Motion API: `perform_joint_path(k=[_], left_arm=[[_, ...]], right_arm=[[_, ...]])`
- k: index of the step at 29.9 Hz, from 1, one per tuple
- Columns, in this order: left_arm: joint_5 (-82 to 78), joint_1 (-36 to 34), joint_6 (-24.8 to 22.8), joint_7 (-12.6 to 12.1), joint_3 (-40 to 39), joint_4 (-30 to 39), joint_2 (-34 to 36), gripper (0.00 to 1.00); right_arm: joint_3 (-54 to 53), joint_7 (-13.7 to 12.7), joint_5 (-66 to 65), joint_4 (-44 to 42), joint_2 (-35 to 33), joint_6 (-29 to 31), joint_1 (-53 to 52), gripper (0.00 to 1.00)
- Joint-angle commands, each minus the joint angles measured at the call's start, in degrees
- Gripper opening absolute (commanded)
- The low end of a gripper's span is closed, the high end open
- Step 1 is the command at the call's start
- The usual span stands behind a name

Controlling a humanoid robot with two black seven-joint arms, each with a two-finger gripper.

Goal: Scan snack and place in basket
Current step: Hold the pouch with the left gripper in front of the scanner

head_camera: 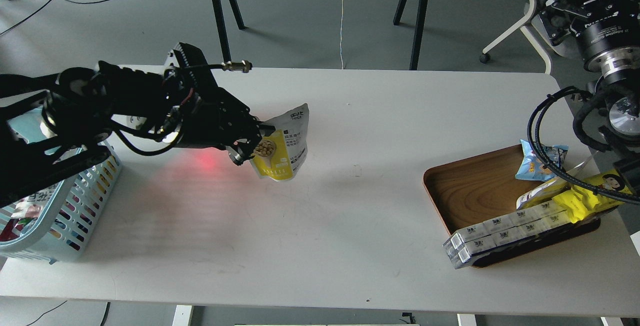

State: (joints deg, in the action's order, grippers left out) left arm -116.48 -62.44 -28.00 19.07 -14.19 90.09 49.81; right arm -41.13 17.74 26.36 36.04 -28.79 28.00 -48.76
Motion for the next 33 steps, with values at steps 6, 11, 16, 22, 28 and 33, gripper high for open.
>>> perform_joint_path(k=[6, 11, 16, 22, 28, 33], left_arm=[[0.0, 0.2, 0.0, 2.6, -0.2, -2.6, 6.9, 0.00], [0.0, 0.3, 0.0, 2.7, -0.1, -5.4, 7.1, 0.00], [0.1, 0.3, 0.0, 2.7, -0.1, -6.4, 7.1, 0.00], [0.4, 0.3, 0.0, 2.8, -0.2, -6.4, 7.9, 0.00], [0.5, 0.4, 0.0, 2.9, 0.0, -5.9, 8.0, 0.00], [0.5, 0.3, 0.0, 2.9, -0.2, -5.3, 7.8, 0.00]], right_arm=[[-0.1, 0.0, 0.0, 0.1, 0.2, 0.0, 0.0, 0.99], [-0.7, 0.0, 0.0, 0.2, 0.0, 0.0, -0.1, 0.99], [-0.7, 0.0, -0.1, 0.2, -0.2, 0.0, -0.4, 0.99], [-0.7, -0.1, -0.1, 0.5, -0.3, 0.0, -0.5, 0.99], [-0.8, 0.0, -0.1, 0.5, -0.3, 0.0, -0.5, 0.99], [-1.0, -0.1, -0.1, 0.5, -0.3, 0.0, -0.5, 0.99]])
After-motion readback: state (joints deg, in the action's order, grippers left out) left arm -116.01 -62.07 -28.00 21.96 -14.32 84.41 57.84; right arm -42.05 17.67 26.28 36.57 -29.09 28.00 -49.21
